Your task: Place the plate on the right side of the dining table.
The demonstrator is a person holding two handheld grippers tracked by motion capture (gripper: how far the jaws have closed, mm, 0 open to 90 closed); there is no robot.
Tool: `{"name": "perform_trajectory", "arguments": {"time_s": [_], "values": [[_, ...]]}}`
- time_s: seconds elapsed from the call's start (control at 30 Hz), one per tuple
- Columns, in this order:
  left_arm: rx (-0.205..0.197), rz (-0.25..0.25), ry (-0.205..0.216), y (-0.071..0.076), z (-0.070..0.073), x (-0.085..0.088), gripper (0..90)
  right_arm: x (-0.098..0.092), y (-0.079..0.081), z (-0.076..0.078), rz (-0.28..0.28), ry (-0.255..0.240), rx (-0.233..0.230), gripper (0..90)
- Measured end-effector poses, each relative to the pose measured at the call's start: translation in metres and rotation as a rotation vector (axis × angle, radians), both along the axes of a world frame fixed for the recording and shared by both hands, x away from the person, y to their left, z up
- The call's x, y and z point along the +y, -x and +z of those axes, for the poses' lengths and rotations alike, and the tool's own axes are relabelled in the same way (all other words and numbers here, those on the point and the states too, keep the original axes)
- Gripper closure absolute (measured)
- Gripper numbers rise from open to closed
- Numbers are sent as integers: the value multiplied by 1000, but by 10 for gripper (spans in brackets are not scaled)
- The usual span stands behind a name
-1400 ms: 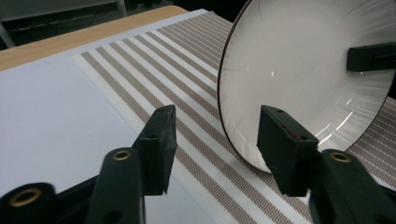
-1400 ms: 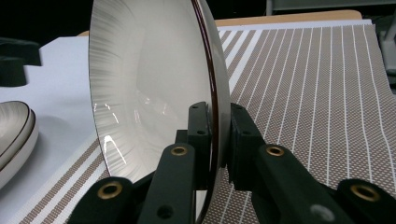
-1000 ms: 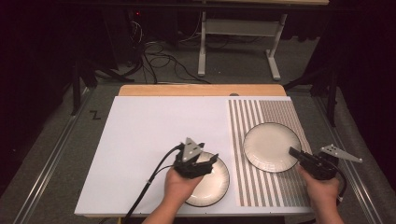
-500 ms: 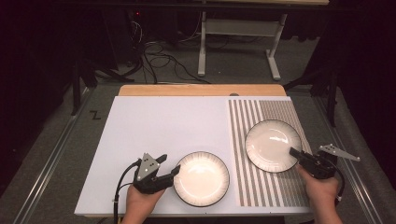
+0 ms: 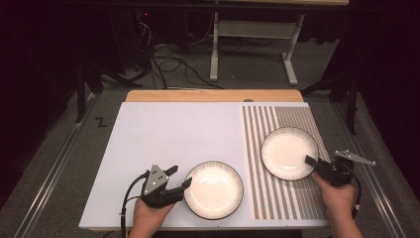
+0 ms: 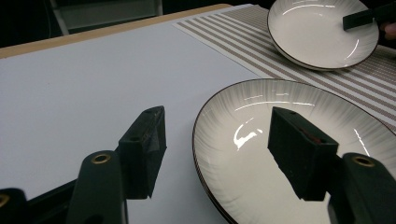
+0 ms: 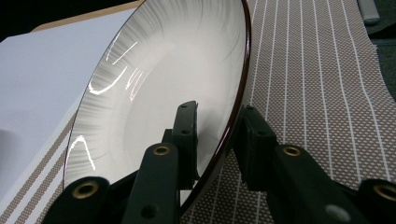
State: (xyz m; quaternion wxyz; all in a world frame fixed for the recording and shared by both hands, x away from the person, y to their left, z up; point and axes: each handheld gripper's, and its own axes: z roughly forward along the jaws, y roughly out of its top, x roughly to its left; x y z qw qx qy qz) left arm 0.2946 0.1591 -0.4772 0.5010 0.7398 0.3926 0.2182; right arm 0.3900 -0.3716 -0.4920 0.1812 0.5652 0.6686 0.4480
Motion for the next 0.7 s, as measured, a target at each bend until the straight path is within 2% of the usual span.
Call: {"name": "perform_trajectory", "arguments": {"time_s": [0.27, 0.43, 0.57, 0.67, 0.7], "values": [[14, 26, 2, -3, -2, 4, 376, -1, -8, -4, -18, -18, 30, 692], [22, 42, -18, -5, -4, 4, 377, -2, -8, -6, -20, 3, 55, 657], [22, 46, -8, -6, -4, 5, 377, -3, -7, -6, -14, 10, 79, 634], [20, 44, -5, -5, -3, 6, 377, -3, -6, -7, -15, 36, 86, 619], [18, 45, -1, -5, -3, 7, 378, -3, -6, -7, -21, 28, 95, 619]]}}
